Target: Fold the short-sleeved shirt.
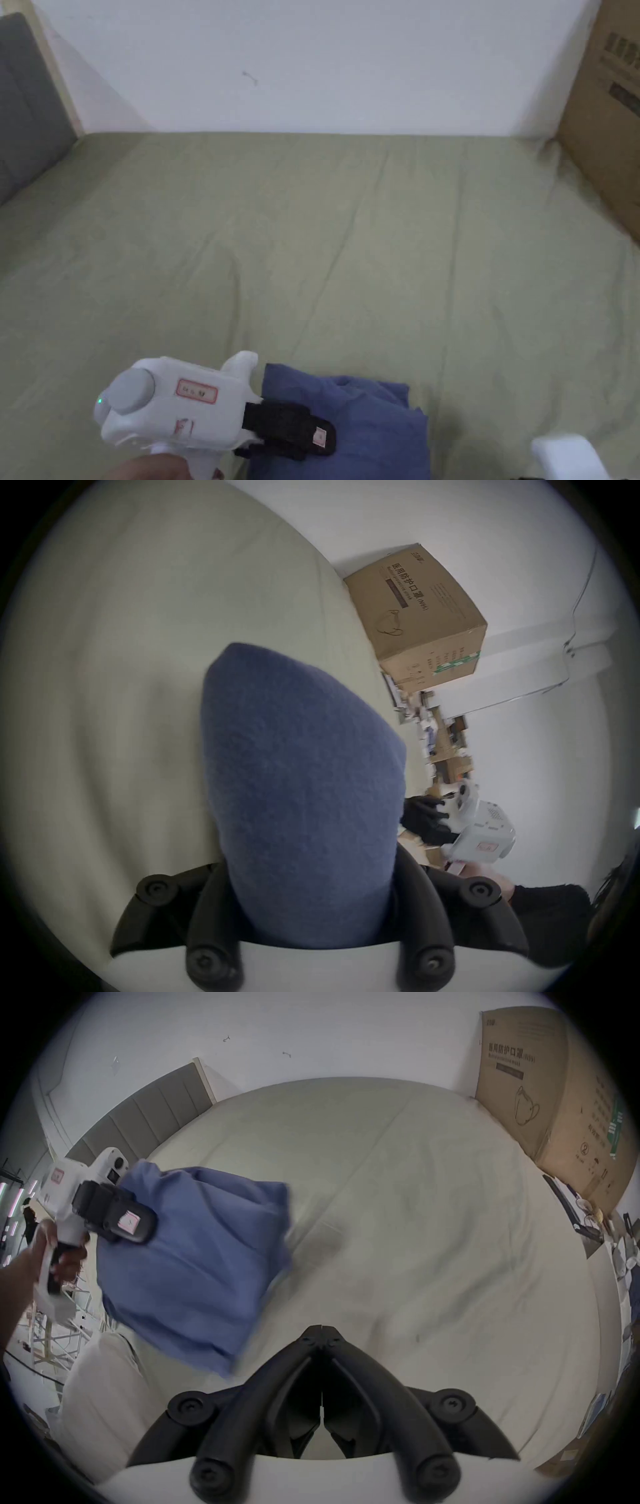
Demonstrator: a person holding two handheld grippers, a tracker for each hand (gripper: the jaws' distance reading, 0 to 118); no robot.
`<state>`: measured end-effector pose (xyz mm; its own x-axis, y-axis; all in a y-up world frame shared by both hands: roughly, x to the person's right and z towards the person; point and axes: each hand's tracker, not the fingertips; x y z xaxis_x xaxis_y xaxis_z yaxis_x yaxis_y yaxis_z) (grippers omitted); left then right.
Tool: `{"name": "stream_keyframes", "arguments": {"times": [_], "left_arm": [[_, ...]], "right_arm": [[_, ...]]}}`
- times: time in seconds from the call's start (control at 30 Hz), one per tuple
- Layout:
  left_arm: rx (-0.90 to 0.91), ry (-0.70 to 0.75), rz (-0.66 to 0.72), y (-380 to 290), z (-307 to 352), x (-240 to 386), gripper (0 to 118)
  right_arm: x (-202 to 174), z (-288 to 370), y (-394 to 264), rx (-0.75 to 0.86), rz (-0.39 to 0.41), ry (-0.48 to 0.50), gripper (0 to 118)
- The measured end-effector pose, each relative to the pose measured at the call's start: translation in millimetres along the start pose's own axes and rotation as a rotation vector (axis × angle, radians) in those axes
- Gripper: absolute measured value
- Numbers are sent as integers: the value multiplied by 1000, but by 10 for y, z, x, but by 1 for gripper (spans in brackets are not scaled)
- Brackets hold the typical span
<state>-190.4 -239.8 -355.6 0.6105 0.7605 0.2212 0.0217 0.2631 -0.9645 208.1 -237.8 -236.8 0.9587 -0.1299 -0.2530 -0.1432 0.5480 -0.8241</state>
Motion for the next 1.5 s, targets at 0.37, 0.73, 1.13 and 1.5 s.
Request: {"name": "stream_keyframes", "arguments": {"times": [0.37, 0.73, 1.13, 1.5], "left_arm": [[-45, 690, 49, 511, 2118, -922, 29], [-52, 1016, 60, 467, 2799, -1231, 115], [561, 780, 5, -547, 1825, -112, 0], [990, 667, -358, -1198, 868, 1843, 0]], "right_arm": [[-498, -90, 77, -69, 8, 45, 0], [-495, -174, 129, -74, -47, -11, 0], [-370, 226, 154, 42, -73, -17, 0], [-229, 1359, 168, 409, -102, -50, 0]]}}
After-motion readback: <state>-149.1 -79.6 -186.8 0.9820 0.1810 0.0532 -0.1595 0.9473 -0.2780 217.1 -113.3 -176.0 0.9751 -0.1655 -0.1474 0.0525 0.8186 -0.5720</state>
